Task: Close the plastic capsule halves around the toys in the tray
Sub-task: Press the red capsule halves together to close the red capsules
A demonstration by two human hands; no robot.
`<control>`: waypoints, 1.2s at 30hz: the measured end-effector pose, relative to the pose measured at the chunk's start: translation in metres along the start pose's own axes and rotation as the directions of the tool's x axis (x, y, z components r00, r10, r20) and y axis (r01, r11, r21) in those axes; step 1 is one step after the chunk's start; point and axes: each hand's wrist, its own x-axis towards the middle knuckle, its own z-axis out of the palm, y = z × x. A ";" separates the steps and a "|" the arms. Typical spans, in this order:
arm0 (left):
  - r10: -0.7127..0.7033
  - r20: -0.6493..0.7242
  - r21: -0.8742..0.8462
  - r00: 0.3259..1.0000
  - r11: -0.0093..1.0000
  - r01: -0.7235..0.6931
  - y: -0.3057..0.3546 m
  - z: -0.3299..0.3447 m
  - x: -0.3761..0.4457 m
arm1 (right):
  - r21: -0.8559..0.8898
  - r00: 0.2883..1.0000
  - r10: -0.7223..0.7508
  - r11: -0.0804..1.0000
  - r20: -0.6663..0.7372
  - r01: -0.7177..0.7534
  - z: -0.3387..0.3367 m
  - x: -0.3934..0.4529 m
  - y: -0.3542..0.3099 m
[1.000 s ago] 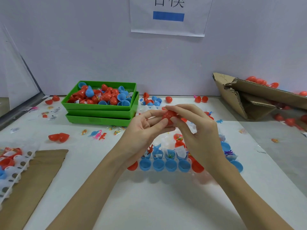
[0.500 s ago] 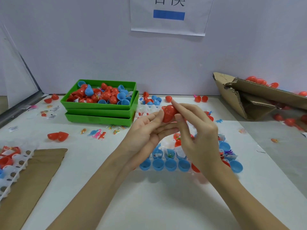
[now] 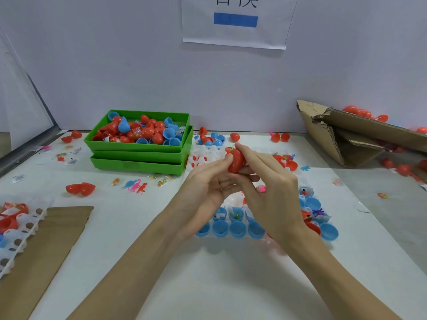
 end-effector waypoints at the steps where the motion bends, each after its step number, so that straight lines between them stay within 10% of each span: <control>1: -0.015 -0.008 -0.021 1.000 1.000 0.015 0.000 0.000 0.000 | 0.004 1.000 -0.001 1.000 0.009 0.001 0.000 0.000 -0.001; 8: -0.100 0.000 -0.144 0.995 0.985 0.099 0.008 -0.007 -0.001 | 0.178 0.992 0.036 0.982 0.118 -0.057 -0.005 0.006 -0.002; 17: 0.062 -0.157 0.225 0.986 0.974 -0.025 0.009 -0.009 0.000 | 0.476 0.888 0.387 0.750 0.247 -0.459 -0.017 0.016 -0.003; 21: 0.326 -0.080 0.523 0.942 0.818 -0.239 0.006 -0.011 0.000 | 0.557 0.844 0.471 0.642 0.256 -0.527 -0.017 0.017 -0.001; 26: 0.635 0.149 0.906 0.758 0.219 -0.362 -0.001 -0.013 -0.004 | 0.652 0.769 0.477 0.427 0.426 -0.626 -0.018 0.017 0.002; 32: 0.730 0.165 0.877 0.663 0.198 -0.438 0.000 -0.009 -0.005 | 0.738 0.770 0.426 0.284 0.474 -0.612 -0.019 0.018 -0.002; 36: 0.720 0.145 0.850 0.679 0.260 -0.458 0.003 -0.005 -0.007 | 0.718 0.816 0.408 0.409 0.408 -0.563 -0.022 0.019 -0.003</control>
